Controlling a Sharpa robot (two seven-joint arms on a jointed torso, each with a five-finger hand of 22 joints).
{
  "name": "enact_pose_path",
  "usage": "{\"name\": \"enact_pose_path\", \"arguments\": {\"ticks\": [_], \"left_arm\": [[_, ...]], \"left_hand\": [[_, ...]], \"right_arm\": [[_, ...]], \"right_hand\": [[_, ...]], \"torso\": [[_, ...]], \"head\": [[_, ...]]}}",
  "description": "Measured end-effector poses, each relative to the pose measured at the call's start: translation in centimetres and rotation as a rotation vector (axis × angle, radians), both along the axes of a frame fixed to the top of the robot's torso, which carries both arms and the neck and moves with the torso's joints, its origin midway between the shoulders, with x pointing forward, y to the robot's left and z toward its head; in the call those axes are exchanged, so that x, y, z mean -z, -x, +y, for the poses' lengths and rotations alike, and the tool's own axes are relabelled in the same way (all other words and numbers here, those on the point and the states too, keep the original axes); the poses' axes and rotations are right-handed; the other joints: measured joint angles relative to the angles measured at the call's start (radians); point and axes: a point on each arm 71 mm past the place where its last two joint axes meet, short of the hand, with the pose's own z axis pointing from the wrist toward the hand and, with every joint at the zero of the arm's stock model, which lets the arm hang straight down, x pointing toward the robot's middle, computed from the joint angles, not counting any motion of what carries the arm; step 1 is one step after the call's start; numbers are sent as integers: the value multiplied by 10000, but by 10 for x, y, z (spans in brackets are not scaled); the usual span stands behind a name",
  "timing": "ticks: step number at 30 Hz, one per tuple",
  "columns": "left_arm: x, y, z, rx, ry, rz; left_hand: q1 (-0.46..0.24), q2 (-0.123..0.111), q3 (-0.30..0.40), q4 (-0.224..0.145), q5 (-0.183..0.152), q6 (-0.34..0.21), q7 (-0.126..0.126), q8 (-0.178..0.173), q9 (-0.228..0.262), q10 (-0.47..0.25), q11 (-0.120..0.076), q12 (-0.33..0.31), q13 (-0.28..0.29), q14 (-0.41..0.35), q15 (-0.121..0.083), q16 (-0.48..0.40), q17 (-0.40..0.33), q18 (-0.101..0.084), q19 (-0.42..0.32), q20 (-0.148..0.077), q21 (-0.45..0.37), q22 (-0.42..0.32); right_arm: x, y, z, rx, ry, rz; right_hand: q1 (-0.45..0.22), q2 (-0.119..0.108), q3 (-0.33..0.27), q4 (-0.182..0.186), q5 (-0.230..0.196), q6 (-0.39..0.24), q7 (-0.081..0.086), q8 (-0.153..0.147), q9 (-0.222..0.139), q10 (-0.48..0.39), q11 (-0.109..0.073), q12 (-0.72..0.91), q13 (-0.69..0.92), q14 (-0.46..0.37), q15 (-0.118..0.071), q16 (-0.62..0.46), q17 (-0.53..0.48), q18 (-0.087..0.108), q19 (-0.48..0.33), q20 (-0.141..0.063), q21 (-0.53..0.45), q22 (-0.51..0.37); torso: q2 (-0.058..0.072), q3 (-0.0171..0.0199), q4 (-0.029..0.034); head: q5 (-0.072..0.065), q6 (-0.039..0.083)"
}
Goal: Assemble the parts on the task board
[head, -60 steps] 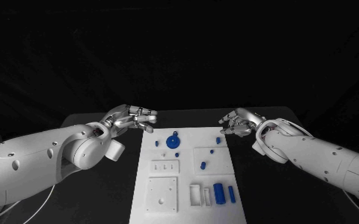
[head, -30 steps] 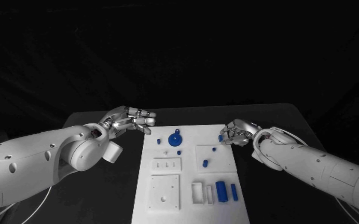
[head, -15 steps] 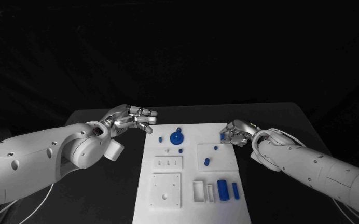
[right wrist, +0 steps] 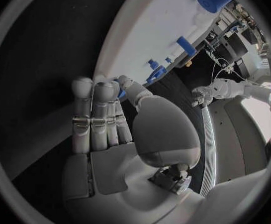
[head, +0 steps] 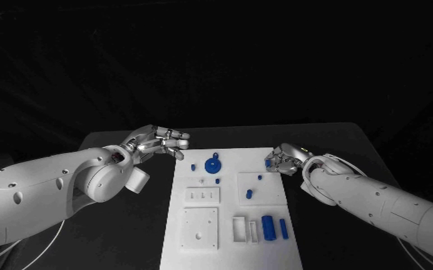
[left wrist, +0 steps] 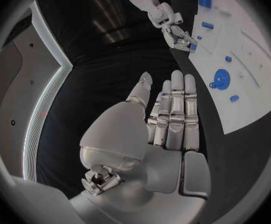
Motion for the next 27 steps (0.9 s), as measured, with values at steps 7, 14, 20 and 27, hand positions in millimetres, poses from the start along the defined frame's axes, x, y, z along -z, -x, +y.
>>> {"name": "enact_pose_path", "arguments": {"ticks": [7,14,20,27], "left_arm": [[0,0,0,1,-12,20],[0,0,0,-5,-24,37],[0,0,0,-6,-30,46],[1,-1,1,-30,-102,84]], "left_hand": [[0,0,0,0,0,0,0,0,0,-36,36,0,-1,0,0,-42,0,0,0,0,0,-11],[0,0,0,0,0,0,0,0,-1,-71,1,0,-1,0,0,-42,-1,0,0,0,0,-25],[0,0,0,0,0,0,0,0,-1,-70,1,0,-1,0,0,-42,-1,0,0,1,0,-25],[-4,5,-23,23,0,29,-30,0,9,-42,-27,0,-2,28,-27,-1,52,0,0,0,61,-22]], "right_arm": [[-1,0,-1,161,-18,-129],[-2,-1,-1,347,-83,-304],[-3,-1,0,441,-186,-419],[-10,1,6,389,-361,-604]], "right_hand": [[-11,20,814,-44,-863,834,-225,-76,32,-1,-113,0,27,-71,-71,23,85,0,2,-76,218,0],[-56,63,1017,2,-911,958,-234,-41,36,70,-184,0,39,-40,-103,164,231,1,3,-147,417,-1],[-79,84,867,52,-860,961,-235,-27,36,71,-183,0,64,-34,-108,176,346,2,2,-147,454,-1],[-80,83,749,132,-625,973,-245,-25,39,72,-181,0,79,-34,-108,269,449,1,3,-146,497,-2]], "torso": [[-1,2,-3],[-1,2,-3],[-4,-2,-3],[-17,0,-30]], "head": [[-5,-4],[-26,-11],[-41,-25],[-26,0]]}}
